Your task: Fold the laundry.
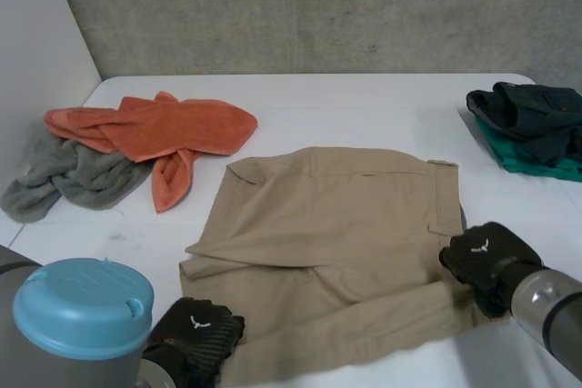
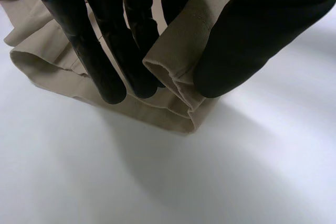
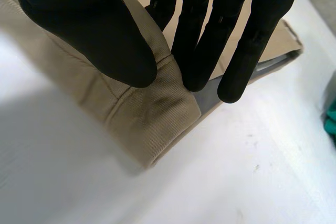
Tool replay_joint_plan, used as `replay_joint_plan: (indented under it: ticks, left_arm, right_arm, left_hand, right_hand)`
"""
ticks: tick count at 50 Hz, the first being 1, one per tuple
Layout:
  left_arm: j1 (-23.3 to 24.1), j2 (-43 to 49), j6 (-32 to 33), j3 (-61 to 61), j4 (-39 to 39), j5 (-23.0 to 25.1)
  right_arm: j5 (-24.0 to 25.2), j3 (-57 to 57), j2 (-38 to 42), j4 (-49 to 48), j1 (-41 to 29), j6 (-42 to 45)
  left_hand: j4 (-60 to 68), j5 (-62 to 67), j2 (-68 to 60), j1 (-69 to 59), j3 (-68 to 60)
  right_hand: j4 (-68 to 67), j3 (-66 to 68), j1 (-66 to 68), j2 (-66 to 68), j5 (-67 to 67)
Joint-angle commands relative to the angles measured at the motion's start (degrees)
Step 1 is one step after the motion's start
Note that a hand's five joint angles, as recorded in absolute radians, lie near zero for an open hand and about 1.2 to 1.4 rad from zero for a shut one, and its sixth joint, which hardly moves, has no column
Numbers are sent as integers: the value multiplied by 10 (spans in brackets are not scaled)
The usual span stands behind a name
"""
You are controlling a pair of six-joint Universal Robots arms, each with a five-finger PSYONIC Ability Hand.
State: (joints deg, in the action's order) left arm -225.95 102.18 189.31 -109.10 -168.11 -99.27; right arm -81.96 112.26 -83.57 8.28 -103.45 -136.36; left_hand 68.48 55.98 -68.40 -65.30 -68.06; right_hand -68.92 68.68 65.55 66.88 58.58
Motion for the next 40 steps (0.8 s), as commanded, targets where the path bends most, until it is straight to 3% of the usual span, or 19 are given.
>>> replay_joint_plan:
  ticks: [1,3,7,12,16,21,26,33,37,39,40]
  left_arm:
    - [69,-41,46,-8,94,1]
    - [106,-59,71,-9,149,0]
    - [112,-75,85,4,161,-1]
    - [45,-66,94,50,74,-5]
    - [8,-22,98,101,-11,-6]
    - [-5,49,119,176,-117,-17]
    - [-31,151,184,276,-238,-68]
    - [-52,277,281,400,-303,-95]
    - [-53,333,296,450,-320,-98]
    - [-53,342,294,459,-327,-99]
    - [-52,347,294,462,-333,-100]
  right_arm:
    - [4,47,-90,124,40,130]
    - [4,62,-118,154,66,166]
    - [18,69,-150,195,127,230]
    - [84,55,-141,173,154,223]
    - [119,24,-79,106,146,177]
    - [91,-60,14,12,88,114]
    - [56,-128,74,-77,37,98]
    - [30,-207,176,-221,10,93]
    - [22,-237,226,-283,-2,85]
    - [11,-249,248,-317,-4,74]
    - [5,-252,252,-327,-4,70]
  left_hand:
    - [115,140,-116,-147,-119]
    - [115,140,-116,-147,-119]
    - [115,140,-116,-147,-119]
    - [115,140,-116,-147,-119]
    - [115,140,-116,-147,-119]
    - [115,140,-116,-147,-119]
    - [115,140,-116,-147,-119]
    - [115,140,-116,-147,-119]
    - [115,140,-116,-147,-119]
    - [102,127,-103,-134,-106]
    - [-241,-216,240,209,237]
  right_hand:
    - [-111,113,145,131,114]
    - [-111,113,145,131,114]
    - [-111,113,145,131,114]
    - [-111,113,145,131,114]
    - [-111,113,145,131,114]
    - [-111,113,145,131,114]
    - [-111,113,145,131,114]
    - [-111,113,145,131,114]
    - [-105,107,138,125,108]
    - [272,-270,-239,-252,-269]
    - [419,-416,-385,-398,-415]
